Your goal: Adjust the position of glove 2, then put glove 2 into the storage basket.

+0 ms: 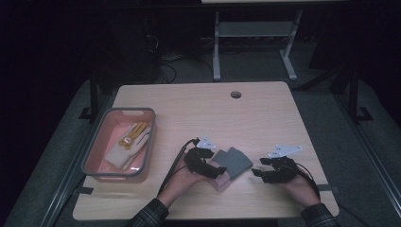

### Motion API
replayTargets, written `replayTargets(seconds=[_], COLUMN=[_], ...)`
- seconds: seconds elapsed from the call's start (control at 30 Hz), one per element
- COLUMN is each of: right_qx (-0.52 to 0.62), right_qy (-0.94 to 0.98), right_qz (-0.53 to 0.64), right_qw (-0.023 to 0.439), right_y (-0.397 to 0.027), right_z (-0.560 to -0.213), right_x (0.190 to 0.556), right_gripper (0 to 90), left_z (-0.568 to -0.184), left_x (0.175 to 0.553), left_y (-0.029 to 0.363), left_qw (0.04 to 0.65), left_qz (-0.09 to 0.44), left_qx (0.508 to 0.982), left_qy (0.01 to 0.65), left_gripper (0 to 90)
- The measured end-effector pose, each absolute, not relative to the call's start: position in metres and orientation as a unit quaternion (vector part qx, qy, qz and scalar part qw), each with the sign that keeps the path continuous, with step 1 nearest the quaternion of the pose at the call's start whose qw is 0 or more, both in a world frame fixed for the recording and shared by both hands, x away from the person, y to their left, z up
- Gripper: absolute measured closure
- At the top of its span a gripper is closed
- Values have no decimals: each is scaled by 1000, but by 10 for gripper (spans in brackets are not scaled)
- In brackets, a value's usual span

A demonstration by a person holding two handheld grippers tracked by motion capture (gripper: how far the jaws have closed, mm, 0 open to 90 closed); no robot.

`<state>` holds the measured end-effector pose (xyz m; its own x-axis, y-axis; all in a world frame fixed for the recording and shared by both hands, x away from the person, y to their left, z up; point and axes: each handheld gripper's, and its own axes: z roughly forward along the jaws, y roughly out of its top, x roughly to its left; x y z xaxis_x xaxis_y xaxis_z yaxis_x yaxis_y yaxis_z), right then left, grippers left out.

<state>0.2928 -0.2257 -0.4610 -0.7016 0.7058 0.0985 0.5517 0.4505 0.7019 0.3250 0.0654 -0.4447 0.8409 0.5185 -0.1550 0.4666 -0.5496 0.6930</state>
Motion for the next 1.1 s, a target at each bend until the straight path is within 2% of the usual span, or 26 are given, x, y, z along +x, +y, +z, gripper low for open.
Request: replayTargets(seconds=[0.17,0.5,0.7,0.8,0.97,1.1], right_qx=[374,370,379,386,394,395], right_qy=[851,851,841,835,829,829], right_qz=[352,348,357,361,366,366], right_qw=[112,130,145,154,151,151], right_y=[-223,-226,-228,-229,-231,-231], right_z=[-467,-473,-477,-480,-482,-482], right_x=[296,299,302,304,306,306], right_gripper=[388,334,248,188,163,159], left_z=[-454,-464,-467,-467,-462,-459], left_x=[326,331,333,333,331,328], left_y=[60,60,61,62,59,57], left_qw=[375,380,391,392,385,377], left_qz=[29,-5,-33,-51,-61,-49], left_qx=[884,880,877,878,887,893], left_qy=[280,286,277,268,247,240], left_gripper=[158,168,266,379,577,632])
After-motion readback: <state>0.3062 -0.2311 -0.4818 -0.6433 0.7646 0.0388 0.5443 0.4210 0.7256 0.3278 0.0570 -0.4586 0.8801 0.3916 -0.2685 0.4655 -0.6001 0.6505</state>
